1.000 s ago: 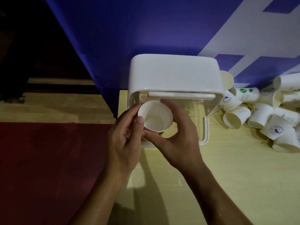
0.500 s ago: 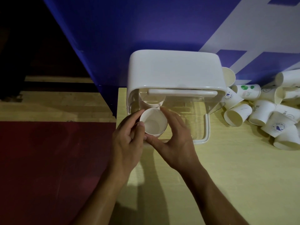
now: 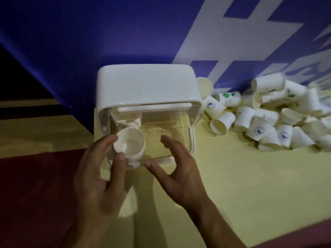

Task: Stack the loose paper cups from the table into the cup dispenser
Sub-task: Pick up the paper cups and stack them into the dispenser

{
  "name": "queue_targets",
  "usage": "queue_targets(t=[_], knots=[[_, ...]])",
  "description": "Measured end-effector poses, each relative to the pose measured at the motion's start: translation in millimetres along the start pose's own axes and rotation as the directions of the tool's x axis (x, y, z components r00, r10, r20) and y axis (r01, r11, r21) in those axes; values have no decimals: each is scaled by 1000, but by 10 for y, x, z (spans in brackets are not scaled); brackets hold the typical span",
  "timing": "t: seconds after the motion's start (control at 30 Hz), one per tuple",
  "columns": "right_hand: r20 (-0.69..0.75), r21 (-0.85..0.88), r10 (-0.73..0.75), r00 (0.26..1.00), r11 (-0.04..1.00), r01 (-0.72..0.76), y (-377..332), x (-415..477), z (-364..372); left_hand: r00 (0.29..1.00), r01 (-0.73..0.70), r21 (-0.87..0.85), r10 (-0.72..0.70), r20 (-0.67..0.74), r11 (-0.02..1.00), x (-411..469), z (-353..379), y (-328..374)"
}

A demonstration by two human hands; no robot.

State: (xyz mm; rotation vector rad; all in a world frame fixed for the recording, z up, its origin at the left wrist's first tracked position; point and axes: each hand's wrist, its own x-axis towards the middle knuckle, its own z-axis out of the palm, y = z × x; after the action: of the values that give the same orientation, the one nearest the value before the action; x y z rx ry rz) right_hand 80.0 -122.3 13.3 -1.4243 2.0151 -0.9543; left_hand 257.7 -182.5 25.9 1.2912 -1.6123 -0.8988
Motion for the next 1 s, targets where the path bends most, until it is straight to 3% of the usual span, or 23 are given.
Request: queue_targets(t=[0.07,0.17,0.23,0.37,0.5,0.63,0.83,1.0], knots=[[-77,2,58,995,998,-58,198,-141,-245,982,-181,56,178,66,982,-93,159,266],[-148,28,184,972,983,-181,528,-318,-651,927,-240,-49,243,286,970,-158,740,664],[-172,49,277,945,961,-272,775,-435,-912,888,-201,-11,187,419,980,-172,1267,792],[-235,84,394,889,919,-385,1323,-644,-1417,866,-61,152,-24,499,987,-157,2406,814],[-263,108,504,823,863,-494,1874,-784,-1961,885,104,310,-230,406,945,-46,3273,662],[-282,160,612,739,789,-593,2357,-748,-2394,905,278,283,-349,242,918,-9,3695,464],[-218,196,741,635,670,-716,2935,-243,-2490,919,357,177,-378,107,917,-38,3858,343],[-322,299,743,587,668,-682,2996,188,-2216,931,344,90,-352,96,935,-215,3560,406]])
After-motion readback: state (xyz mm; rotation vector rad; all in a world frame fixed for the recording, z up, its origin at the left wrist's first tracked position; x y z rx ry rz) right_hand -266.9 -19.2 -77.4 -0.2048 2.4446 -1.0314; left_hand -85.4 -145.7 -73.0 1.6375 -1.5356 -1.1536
